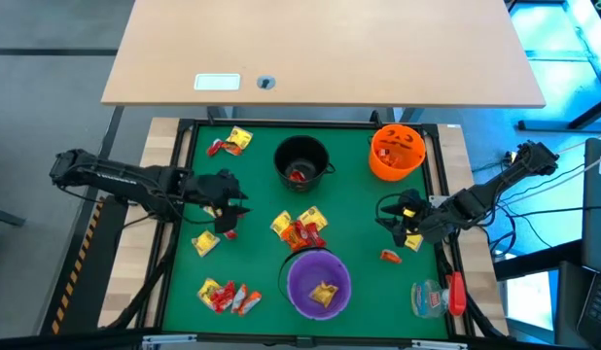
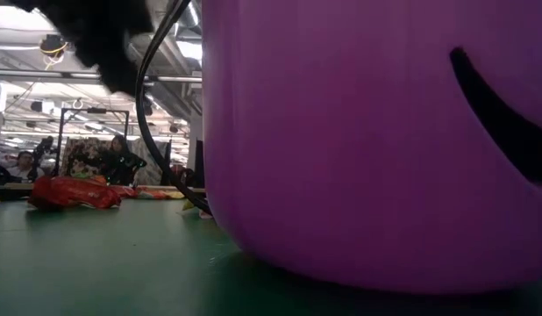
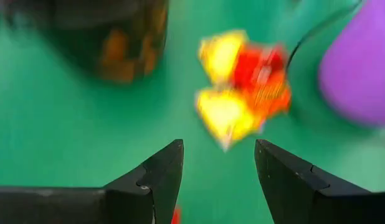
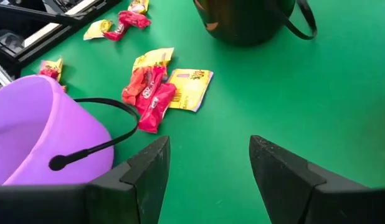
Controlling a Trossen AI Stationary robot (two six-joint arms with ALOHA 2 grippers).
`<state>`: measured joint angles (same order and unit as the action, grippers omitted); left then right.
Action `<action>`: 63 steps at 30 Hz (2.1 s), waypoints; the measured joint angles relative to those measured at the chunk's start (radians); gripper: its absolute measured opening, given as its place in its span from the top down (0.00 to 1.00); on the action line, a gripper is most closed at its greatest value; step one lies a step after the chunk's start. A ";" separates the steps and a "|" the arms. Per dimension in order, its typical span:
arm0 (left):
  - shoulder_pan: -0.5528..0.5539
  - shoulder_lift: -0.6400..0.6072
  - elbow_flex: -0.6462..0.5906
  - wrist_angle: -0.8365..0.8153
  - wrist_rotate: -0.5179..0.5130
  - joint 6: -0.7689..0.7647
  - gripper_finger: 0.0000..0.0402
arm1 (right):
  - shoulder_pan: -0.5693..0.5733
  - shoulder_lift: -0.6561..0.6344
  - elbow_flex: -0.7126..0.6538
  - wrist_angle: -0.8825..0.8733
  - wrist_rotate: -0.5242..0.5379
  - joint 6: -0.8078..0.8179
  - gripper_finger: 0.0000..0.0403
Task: Sort candy
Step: Put the yellow candy into the purple bucket
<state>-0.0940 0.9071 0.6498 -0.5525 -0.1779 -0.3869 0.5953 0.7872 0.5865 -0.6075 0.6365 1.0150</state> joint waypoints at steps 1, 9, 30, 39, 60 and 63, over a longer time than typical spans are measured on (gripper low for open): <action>-0.001 0.003 0.000 -0.061 0.010 -0.047 0.53 | 0.000 0.000 0.000 -0.004 0.003 -0.002 0.46; -0.068 0.025 0.000 -0.321 0.091 -0.334 0.53 | 0.000 0.001 0.000 -0.035 0.010 -0.018 0.46; -0.314 0.266 0.001 -0.476 0.224 -0.606 0.52 | 0.000 0.001 0.000 -0.049 0.031 -0.071 0.46; -0.329 0.266 -0.003 -0.458 0.218 -0.628 0.34 | 0.000 0.001 0.000 -0.046 0.029 -0.081 0.46; -0.328 0.264 -0.174 -0.284 0.231 -0.733 0.61 | 0.000 0.001 0.000 -0.038 0.038 -0.078 0.46; -0.328 0.263 -0.174 -0.278 0.217 -0.701 0.76 | 0.000 0.001 0.000 -0.037 0.044 -0.075 0.46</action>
<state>-0.4221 1.1698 0.4763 -0.8302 0.0387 -1.0883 0.5953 0.7879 0.5869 -0.6449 0.6807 0.9399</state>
